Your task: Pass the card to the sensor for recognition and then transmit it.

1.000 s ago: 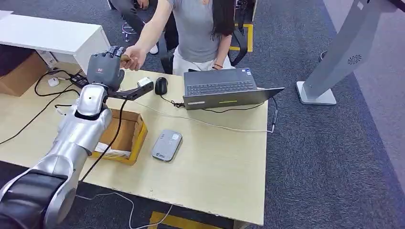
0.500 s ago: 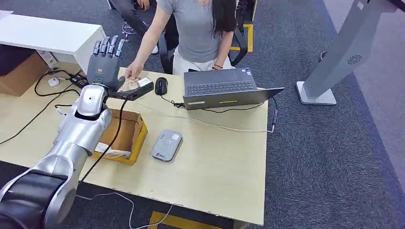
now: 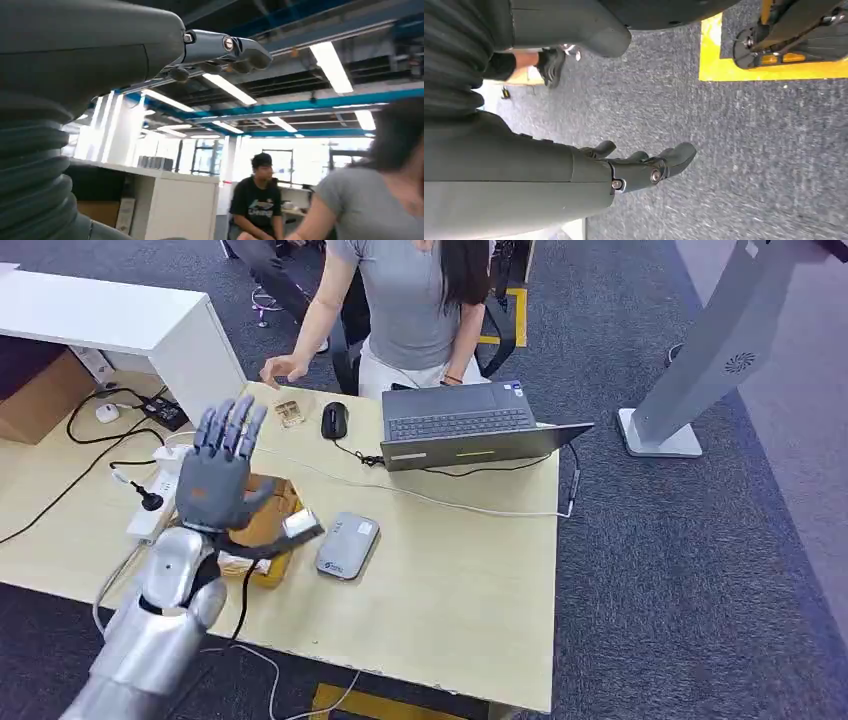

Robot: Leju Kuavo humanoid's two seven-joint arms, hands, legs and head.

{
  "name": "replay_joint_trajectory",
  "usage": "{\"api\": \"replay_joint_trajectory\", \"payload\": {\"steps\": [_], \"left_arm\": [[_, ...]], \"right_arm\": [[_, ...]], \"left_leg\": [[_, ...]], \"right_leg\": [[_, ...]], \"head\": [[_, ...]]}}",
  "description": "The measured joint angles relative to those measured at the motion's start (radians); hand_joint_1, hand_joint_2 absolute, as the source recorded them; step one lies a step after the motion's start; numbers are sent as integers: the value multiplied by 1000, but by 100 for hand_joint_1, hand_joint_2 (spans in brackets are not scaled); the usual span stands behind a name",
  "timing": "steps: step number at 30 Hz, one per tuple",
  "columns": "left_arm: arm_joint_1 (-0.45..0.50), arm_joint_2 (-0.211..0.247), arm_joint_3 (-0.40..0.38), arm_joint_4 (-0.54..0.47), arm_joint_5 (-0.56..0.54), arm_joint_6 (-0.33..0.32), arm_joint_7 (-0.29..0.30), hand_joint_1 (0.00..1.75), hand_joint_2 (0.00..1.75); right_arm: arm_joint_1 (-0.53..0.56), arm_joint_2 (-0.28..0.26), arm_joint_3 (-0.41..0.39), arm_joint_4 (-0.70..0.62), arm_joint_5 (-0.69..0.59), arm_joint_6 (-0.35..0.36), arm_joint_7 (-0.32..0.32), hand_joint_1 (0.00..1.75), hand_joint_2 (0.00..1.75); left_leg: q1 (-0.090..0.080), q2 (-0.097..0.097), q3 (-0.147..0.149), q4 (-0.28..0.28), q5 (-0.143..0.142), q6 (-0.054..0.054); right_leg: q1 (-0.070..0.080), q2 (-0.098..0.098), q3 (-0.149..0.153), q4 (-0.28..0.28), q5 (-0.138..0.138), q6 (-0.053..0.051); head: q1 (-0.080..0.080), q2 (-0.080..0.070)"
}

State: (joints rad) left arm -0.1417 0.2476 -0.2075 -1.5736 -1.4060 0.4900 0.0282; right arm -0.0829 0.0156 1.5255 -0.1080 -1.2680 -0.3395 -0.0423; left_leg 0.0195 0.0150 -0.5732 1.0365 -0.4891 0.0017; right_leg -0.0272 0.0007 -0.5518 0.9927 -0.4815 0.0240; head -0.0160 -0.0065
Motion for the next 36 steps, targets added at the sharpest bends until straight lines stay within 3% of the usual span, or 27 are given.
{"api": "replay_joint_trajectory", "payload": {"steps": [3, 7, 19, 23, 28, 33, 36], "left_arm": [[180, 0, 0, -125, -22, 52, 1, 0, 175], [312, -1, 0, -236, -33, 84, -3, 0, 175], [420, -1, 0, -328, -37, 74, -20, 0, 175], [467, 12, 0, -350, -42, -8, 20, 0, 175], [491, 60, 0, -350, 3, -200, 104, 0, 175], [483, 89, 13, -334, 60, -282, 115, 0, 175], [477, 93, 29, -325, 68, -294, 114, 0, 175]], "right_arm": [[4, 0, -11, 0, -16, -8, -4, 0, 175], [3, 1, -17, 0, -27, -12, -8, 0, 175], [5, 5, -36, 0, -50, -19, -13, 0, 175], [6, 8, -45, 0, -66, -26, -15, 0, 175], [7, 10, -54, 0, -79, -27, -15, 0, 175], [8, 10, -56, 0, -80, -24, -19, 0, 175], [8, 10, -56, 0, -79, -22, -19, 0, 175]], "left_leg": [[0, -2, -1, 0, -1, 1], [0, -2, -1, 0, -1, 1], [0, -5, -1, 0, 1, 1], [0, -5, 0, 0, 1, 1], [0, -7, -1, 0, 1, 1], [1, -7, -1, 0, 2, 1], [0, -7, -1, 0, 2, 1]], "right_leg": [[0, -2, -1, -1, -1, 2], [0, -3, 0, -1, -1, 2], [0, -5, 1, 0, 0, 1], [0, -5, 1, 0, 0, 1], [0, -7, 1, 0, 0, 1], [0, -7, 1, 0, 0, 1], [0, -7, 1, 0, 0, 1]], "head": [[0, 0], [0, 0], [0, 0], [0, 0], [0, 0], [0, 0], [0, 0]]}}
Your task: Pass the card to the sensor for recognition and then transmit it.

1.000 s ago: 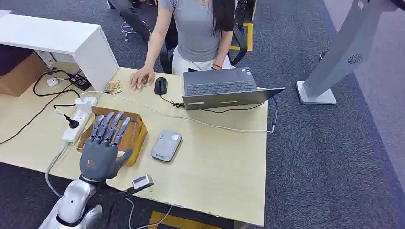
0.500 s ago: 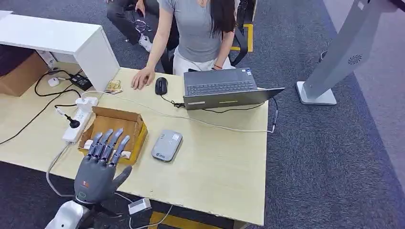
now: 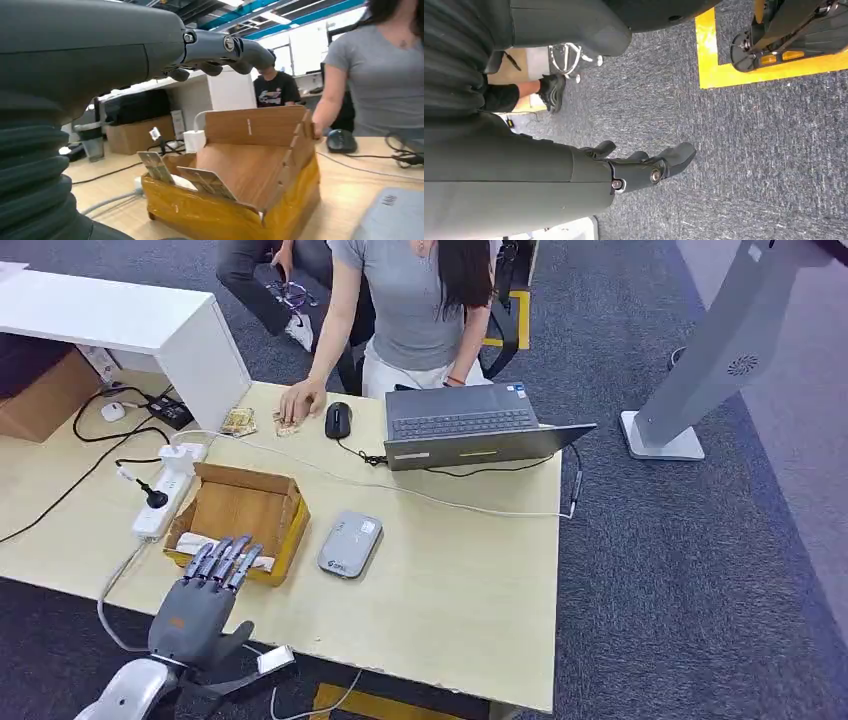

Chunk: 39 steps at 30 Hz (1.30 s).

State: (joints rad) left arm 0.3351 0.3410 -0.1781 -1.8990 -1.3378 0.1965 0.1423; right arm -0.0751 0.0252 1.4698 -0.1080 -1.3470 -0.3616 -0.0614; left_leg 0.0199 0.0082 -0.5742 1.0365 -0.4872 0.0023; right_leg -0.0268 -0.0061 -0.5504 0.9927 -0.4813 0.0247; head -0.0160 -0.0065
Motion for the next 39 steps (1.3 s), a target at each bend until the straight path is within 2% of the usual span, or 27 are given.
{"api": "replay_joint_trajectory", "payload": {"steps": [6, 15, 22, 26, 39], "left_arm": [[-14, -1, 15, 20, 3, -3, 0, 0, 175], [-89, -24, 42, 97, 10, -10, -9, 0, 175], [-138, -39, 60, 141, 16, -40, -10, 0, 175], [-166, -45, 84, 181, -6, -61, 8, 0, 175], [-185, -49, 118, 249, -10, -72, 11, 0, 175]], "right_arm": [[0, 0, 0, 0, 5, 2, 3, 0, 175], [-1, 0, 0, 0, 16, 11, 11, 0, 175], [-1, 0, 1, 1, 27, 14, 13, 0, 175], [-2, 0, 2, 1, 30, 17, 19, 0, 175], [-3, 0, 9, 5, 30, 25, 19, 0, 175]], "left_leg": [[0, 0, 0, 0, 0, 0], [0, -1, 0, 0, 0, 0], [0, -2, 0, 0, 0, 0], [0, -2, 0, 0, 0, 0], [0, -1, 0, 0, 0, 0]], "right_leg": [[0, 0, 0, 0, 0, 0], [0, -1, 0, 0, 0, 0], [0, -1, 0, 0, 0, 0], [0, -1, 0, 0, 0, 0], [0, -1, 0, 0, 0, 0]], "head": [[0, 0], [0, 0], [1, 0], [0, 0], [0, 0]]}}
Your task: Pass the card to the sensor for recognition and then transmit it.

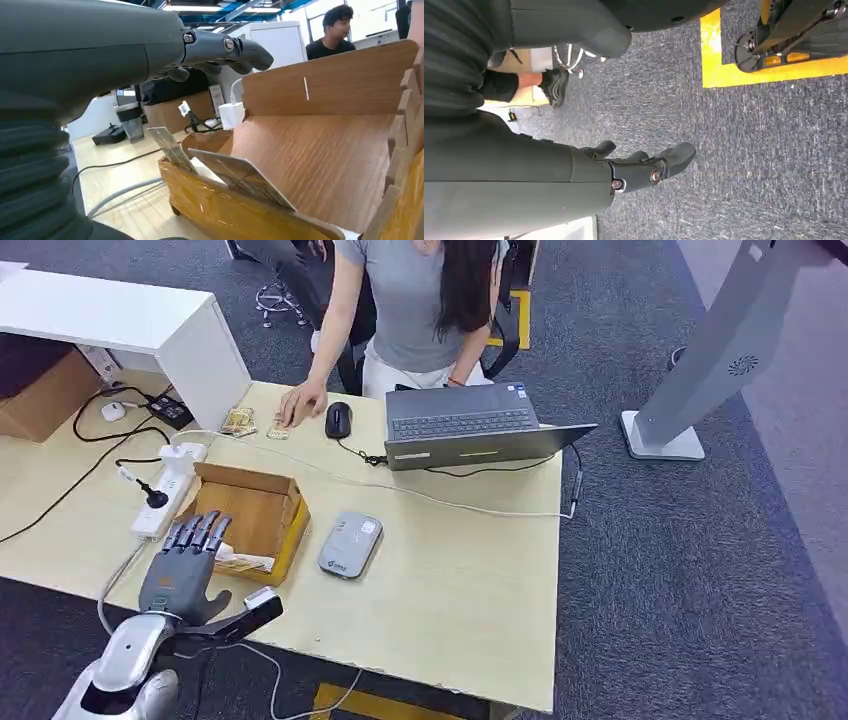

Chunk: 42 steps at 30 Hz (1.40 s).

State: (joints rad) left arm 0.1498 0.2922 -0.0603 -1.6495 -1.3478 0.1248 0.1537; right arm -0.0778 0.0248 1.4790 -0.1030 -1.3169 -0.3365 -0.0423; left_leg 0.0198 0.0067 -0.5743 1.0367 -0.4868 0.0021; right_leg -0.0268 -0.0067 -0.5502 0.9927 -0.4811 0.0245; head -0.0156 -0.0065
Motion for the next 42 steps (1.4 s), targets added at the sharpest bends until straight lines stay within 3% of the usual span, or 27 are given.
{"api": "replay_joint_trajectory", "payload": {"steps": [12, 13, 22, 42], "left_arm": [[1, -8, 11, 14, 1, -4, -3, 0, 175], [1, -10, 11, 15, 2, -2, -6, 175, 175], [5, -21, 11, 18, 15, 36, -48, 175, 175], [6, -29, 12, 18, 22, 78, -74, 175, 175]], "right_arm": [[-1, 0, 9, 2, 0, 3, -4, 0, 175], [-1, 0, 10, 2, 0, 3, -6, 0, 175], [-1, -3, 15, 2, 2, 6, -21, 0, 175], [-2, -3, 19, 2, 1, 10, -23, 0, 175]], "left_leg": [[0, 0, 0, 0, 0, 0], [0, 0, 0, 0, 0, 0], [0, 0, 0, 0, 0, 0], [0, 0, 0, 0, 0, 0]], "right_leg": [[0, 0, 0, 0, 0, 0], [0, 0, 0, 0, 0, 0], [0, 0, 0, 0, 0, 0], [0, 0, 0, 0, 0, 0]], "head": [[0, 0], [0, 0], [0, 0], [0, 0]]}}
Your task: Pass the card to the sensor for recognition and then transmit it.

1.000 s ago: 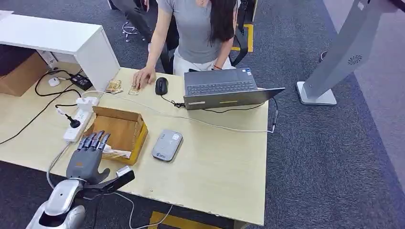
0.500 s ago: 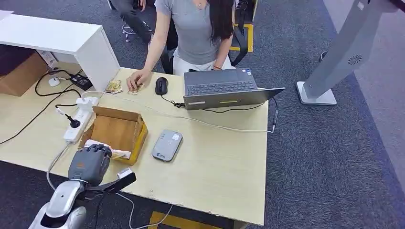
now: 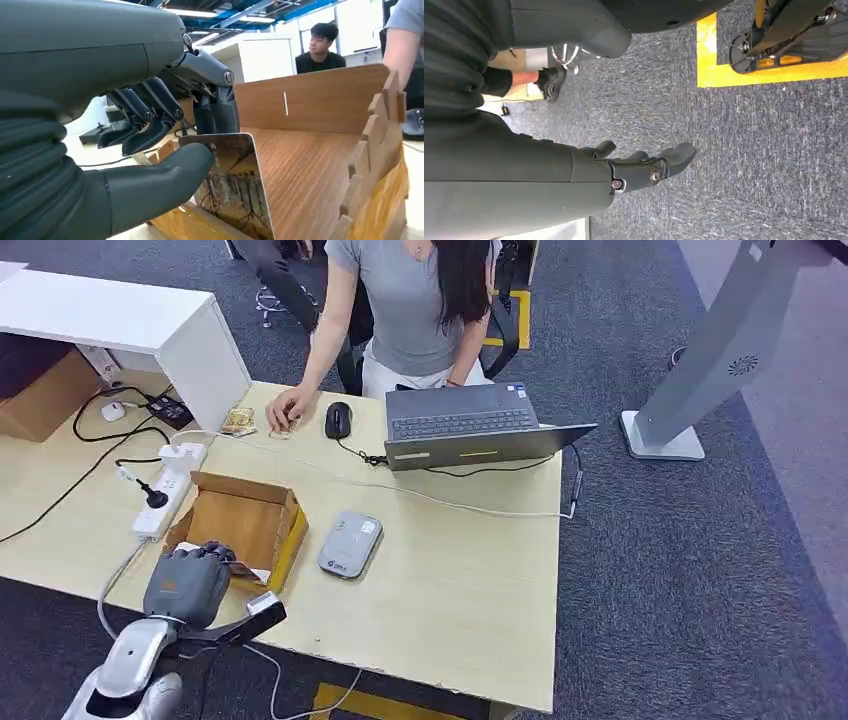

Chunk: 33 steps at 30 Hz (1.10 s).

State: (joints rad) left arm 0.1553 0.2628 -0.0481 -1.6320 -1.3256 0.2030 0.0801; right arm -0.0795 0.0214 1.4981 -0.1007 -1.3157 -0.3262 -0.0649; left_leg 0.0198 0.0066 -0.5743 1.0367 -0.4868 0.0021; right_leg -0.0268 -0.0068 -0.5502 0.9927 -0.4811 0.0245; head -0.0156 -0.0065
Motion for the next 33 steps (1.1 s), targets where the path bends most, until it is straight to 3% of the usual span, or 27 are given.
{"api": "replay_joint_trajectory", "payload": {"steps": [6, 7, 18, 26, 33], "left_arm": [[-27, -2, 0, 0, -17, 25, -21, 175, 175], [-41, -2, 0, -1, -20, 27, -25, 175, 175], [-229, 1, -21, -1, -32, -29, -4, 175, 175], [-450, 18, -88, 32, -11, -84, 24, 175, 175], [-634, 21, -117, 101, -27, -76, 67, 175, 175]], "right_arm": [[-1, -1, 7, 0, -1, 3, -10, 0, 175], [-1, -2, 8, 0, -1, 6, -14, 0, 0], [-6, -5, 14, 0, -3, 17, -18, 0, 0], [-13, -5, 21, -1, -4, 17, -7, 0, 0], [-18, -5, 38, -1, 17, 26, -2, 0, 0]], "left_leg": [[0, 0, 0, 0, 0, 0], [0, 0, 0, 0, 0, 0], [0, 0, 0, 1, 4, 1], [0, 0, -1, 1, 5, 0], [0, -1, -2, 1, 6, 0]], "right_leg": [[0, 0, 0, 0, 0, 0], [0, 0, 0, 0, 0, 0], [0, 0, -2, 0, 3, 1], [0, -1, -2, 0, 5, 0], [0, -1, -3, 0, 6, 1]], "head": [[0, 0], [0, 0], [0, 0], [0, 0], [1, 0]]}}
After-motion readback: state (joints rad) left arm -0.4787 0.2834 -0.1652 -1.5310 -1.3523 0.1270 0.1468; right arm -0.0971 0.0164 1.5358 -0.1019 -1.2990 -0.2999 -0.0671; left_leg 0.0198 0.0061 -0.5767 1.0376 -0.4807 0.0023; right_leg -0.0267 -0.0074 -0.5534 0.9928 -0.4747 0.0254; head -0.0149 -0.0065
